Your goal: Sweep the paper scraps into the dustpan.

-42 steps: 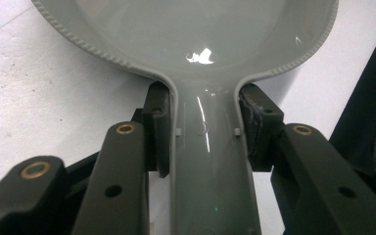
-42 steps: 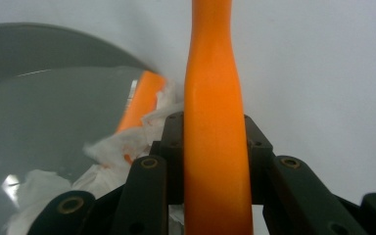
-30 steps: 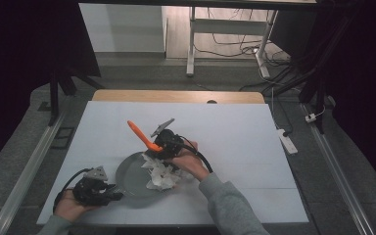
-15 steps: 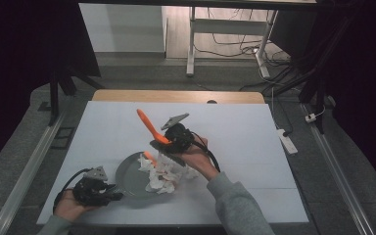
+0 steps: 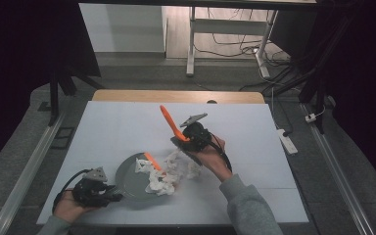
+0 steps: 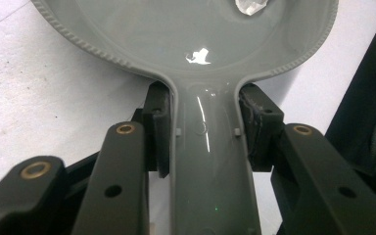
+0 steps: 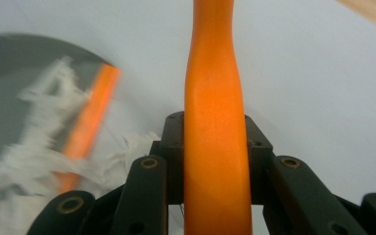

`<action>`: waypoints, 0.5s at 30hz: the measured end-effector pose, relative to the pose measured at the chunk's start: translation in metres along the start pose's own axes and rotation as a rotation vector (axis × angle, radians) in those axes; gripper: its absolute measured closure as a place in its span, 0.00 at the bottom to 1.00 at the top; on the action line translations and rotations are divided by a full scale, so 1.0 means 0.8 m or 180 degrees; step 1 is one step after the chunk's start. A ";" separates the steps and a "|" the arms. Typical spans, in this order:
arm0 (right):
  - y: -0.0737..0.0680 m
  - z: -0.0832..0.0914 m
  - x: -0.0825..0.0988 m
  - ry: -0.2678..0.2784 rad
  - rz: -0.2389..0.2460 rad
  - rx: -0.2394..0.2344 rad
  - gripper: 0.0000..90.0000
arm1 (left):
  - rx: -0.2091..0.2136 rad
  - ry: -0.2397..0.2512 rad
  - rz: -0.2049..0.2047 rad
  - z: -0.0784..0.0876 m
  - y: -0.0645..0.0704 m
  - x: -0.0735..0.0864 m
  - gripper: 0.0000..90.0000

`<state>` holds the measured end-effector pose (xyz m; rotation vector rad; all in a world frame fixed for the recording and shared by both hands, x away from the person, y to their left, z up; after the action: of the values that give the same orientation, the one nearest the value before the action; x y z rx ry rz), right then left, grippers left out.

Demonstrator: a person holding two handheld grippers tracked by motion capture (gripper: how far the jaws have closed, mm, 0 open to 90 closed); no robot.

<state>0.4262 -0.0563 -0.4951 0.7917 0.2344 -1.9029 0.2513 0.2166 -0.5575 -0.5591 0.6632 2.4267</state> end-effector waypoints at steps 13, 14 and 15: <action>0.006 -0.036 0.017 -0.0357 -0.0250 0.0088 0.78 | 0.0011 -0.0016 -0.0014 -0.001 0.002 -0.001 0.68; 0.001 -0.038 0.015 -0.0354 -0.0233 0.0065 0.78 | 0.0017 -0.0024 -0.0028 -0.002 0.003 -0.001 0.68; -0.004 -0.039 0.013 -0.0353 -0.0210 0.0046 0.78 | 0.0019 -0.0028 -0.0034 -0.002 0.003 -0.001 0.68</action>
<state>0.4339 -0.0473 -0.5256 0.6927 0.1803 -2.0060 0.2506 0.2137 -0.5574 -0.5479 0.6621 2.4152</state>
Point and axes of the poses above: each handheld gripper's, and its own axes: z roughly backward along the jaws, x roughly out of its underside, y roughly to its right, the point moved 5 cm from there along -z, roughly forward along the jaws, and after that the axes turned 12 degrees about z, right-handed, at the moved point
